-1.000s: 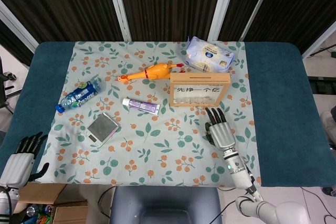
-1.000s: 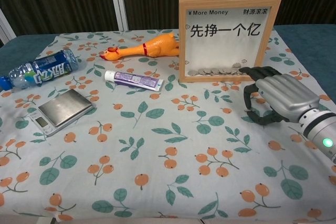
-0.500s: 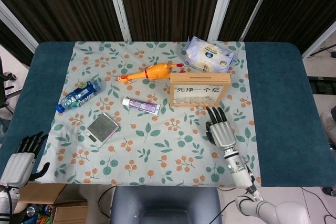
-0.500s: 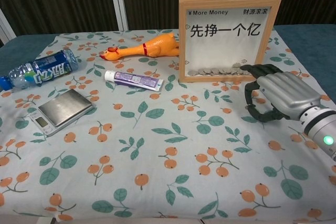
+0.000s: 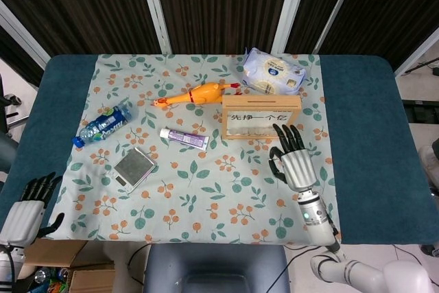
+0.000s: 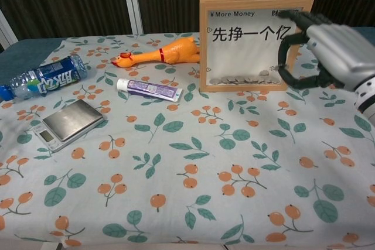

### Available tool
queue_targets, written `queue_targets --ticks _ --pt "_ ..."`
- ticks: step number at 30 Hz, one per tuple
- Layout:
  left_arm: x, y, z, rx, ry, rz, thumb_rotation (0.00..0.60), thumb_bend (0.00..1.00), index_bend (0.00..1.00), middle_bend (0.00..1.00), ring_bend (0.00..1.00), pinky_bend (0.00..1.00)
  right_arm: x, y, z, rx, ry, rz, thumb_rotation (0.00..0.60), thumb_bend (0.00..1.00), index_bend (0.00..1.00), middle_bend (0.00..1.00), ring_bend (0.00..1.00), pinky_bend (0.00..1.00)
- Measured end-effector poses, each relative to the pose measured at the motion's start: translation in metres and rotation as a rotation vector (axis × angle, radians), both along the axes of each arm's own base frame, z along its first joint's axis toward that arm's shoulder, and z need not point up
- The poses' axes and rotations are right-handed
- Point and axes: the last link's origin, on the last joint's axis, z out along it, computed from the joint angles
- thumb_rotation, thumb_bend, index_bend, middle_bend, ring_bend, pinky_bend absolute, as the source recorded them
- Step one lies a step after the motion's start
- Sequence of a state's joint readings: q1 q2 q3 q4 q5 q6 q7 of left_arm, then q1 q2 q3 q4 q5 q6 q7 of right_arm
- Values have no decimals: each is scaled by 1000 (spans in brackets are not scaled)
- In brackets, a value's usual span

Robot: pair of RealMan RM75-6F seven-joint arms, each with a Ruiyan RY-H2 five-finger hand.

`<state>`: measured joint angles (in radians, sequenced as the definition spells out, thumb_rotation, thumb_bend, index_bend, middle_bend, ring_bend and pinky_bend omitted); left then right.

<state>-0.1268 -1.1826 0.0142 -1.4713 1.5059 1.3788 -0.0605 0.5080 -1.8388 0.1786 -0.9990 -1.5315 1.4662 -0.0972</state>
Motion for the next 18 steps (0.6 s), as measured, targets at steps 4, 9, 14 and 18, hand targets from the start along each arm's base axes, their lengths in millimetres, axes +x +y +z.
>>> queue_targets --ticks 4,9,14,18 --pt "1 0 0 4 -4 -3 600 356 0 0 0 0 23 2 36 -65 -84 58 600 586 742 168 0 0" --pt "2 0 -1 1 -7 -8 600 356 0 0 0 0 50 -12 94 -188 -119 92 600 598 743 169 0 0" --pt "2 1 0 1 -9 -7 600 355 0 0 0 0 62 -41 114 -205 -75 52 600 598 742 169 0 0" --pt "2 1 -1 0 -12 -2 600 355 0 0 0 0 70 -72 116 -160 -8 8 600 600 745 169 0 0"
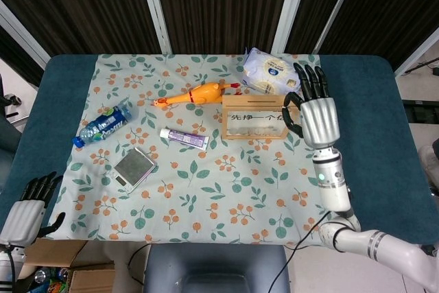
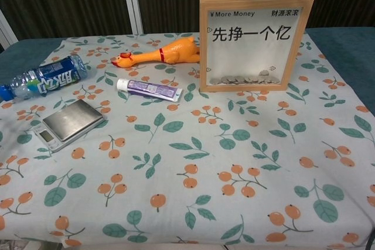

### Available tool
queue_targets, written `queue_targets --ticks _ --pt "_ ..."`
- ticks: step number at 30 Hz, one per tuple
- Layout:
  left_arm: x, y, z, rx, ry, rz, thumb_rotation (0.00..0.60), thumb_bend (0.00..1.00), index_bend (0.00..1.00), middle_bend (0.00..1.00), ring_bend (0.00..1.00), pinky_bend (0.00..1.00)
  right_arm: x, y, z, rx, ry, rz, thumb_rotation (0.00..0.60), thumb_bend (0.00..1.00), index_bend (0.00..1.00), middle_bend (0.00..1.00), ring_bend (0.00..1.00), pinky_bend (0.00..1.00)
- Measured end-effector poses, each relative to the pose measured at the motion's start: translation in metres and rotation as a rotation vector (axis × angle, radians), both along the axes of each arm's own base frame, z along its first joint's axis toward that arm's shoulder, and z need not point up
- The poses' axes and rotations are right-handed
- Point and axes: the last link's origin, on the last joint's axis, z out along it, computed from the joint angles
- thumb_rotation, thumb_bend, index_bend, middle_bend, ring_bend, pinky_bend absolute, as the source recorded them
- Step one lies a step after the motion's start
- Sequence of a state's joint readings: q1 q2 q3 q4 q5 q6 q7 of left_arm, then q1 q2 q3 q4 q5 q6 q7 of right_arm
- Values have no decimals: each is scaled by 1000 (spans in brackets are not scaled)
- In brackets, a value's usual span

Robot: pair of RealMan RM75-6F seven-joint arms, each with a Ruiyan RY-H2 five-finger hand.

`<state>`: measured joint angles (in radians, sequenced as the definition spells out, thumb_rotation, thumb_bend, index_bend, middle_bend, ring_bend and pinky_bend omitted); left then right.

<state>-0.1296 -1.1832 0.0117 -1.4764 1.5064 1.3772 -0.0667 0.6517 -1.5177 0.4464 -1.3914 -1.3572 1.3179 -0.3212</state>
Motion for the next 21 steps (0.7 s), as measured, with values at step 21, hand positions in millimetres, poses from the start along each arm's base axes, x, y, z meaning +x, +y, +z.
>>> queue_targets --ticks 21 --pt "1 3 4 1 5 6 600 355 0 0 0 0 13 -58 -18 228 118 -200 600 603 759 169 0 0"
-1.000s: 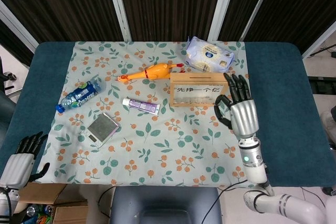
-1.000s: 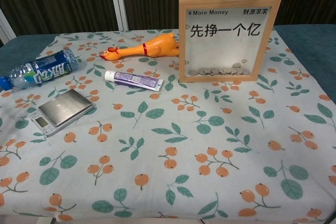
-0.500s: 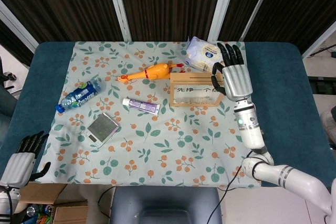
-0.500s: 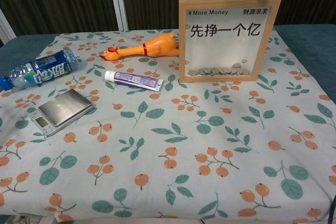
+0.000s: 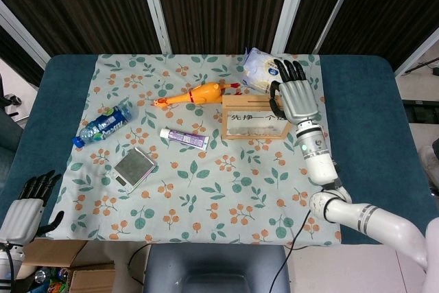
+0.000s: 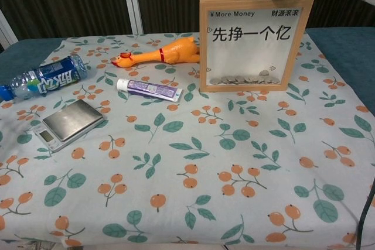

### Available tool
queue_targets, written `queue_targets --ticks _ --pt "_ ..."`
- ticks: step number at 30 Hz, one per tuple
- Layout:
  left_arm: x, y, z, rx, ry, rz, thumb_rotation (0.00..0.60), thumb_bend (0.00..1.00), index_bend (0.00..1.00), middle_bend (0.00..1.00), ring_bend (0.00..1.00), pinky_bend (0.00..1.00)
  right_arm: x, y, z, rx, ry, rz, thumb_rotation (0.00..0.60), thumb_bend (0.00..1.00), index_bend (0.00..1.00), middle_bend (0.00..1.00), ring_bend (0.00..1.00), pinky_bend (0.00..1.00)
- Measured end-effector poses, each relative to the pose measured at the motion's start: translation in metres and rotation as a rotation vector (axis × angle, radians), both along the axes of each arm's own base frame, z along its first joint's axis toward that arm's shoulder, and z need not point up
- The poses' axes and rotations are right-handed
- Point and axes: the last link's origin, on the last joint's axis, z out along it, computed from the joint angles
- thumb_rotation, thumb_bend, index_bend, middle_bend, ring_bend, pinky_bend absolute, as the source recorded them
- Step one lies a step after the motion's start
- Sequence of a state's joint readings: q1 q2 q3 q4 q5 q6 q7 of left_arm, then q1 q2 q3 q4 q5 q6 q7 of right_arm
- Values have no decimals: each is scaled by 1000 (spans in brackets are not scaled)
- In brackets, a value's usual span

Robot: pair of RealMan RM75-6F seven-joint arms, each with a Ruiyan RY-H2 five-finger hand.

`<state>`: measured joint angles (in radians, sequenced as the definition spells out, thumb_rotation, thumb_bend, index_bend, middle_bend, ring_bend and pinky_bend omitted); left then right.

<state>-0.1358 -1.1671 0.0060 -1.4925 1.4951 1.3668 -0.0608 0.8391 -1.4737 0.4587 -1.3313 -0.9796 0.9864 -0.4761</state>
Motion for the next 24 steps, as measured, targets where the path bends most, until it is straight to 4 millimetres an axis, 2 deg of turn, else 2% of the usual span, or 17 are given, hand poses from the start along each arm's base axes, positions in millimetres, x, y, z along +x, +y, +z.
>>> queue_targets --ticks 15,18,21,23,24 --pt "0 1 1 -1 5 1 600 355 0 0 0 0 1 0 -7 30 -14 -12 600 602 758 169 0 0" --pt "0 1 1 0 6 1 600 355 0 0 0 0 2 0 -8 32 -15 -11 600 603 721 169 0 0" --pt "0 1 2 1 7 2 600 354 0 0 0 0 2 0 -8 35 -15 -10 600 603 546 168 0 0" --pt "0 1 2 1 7 3 600 354 0 0 0 0 2 0 -8 41 -11 -11 600 603 350 164 0 0" --pt "0 1 2 1 7 3 600 354 0 0 0 0 1 0 -8 45 -9 -12 600 603 221 154 0 0"
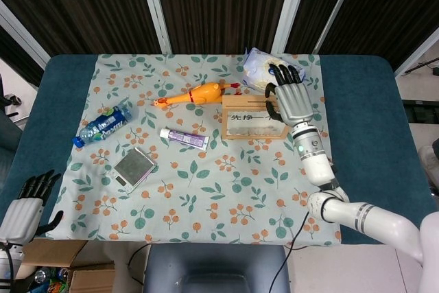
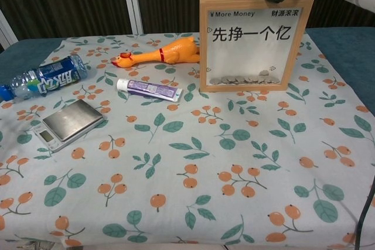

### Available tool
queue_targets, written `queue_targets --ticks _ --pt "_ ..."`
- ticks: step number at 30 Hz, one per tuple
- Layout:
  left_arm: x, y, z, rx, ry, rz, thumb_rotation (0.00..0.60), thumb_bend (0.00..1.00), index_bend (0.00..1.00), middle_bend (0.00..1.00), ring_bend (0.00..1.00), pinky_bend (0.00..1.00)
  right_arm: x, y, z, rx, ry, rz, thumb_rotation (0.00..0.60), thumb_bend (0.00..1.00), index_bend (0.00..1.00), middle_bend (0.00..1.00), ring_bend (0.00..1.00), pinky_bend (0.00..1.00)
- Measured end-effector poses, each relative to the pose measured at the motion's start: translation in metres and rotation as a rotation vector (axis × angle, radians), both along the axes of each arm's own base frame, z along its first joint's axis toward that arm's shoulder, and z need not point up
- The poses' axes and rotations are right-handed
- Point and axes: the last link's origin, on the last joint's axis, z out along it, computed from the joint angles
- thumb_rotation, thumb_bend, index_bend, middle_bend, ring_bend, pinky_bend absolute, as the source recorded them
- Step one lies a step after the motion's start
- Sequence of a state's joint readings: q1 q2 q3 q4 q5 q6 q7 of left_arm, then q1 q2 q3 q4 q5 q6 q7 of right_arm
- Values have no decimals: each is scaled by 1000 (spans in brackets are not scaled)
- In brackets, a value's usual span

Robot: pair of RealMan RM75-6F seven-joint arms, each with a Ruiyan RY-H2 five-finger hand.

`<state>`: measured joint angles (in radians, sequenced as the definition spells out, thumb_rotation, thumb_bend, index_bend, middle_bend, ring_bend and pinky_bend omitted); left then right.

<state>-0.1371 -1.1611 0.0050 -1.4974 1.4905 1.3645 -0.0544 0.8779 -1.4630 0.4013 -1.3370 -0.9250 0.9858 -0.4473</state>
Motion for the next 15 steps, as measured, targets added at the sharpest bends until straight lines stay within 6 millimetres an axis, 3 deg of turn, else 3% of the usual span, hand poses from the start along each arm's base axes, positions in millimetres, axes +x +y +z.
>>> queue_targets --ticks 3,15 --pt "0 0 0 1 0 1 600 354 0 0 0 0 -1 1 2 5 3 -3 600 595 11 119 0 0" --pt "2 0 3 10 0 -7 600 354 0 0 0 0 -18 27 28 -44 -6 13 600 547 0 0 0 0"
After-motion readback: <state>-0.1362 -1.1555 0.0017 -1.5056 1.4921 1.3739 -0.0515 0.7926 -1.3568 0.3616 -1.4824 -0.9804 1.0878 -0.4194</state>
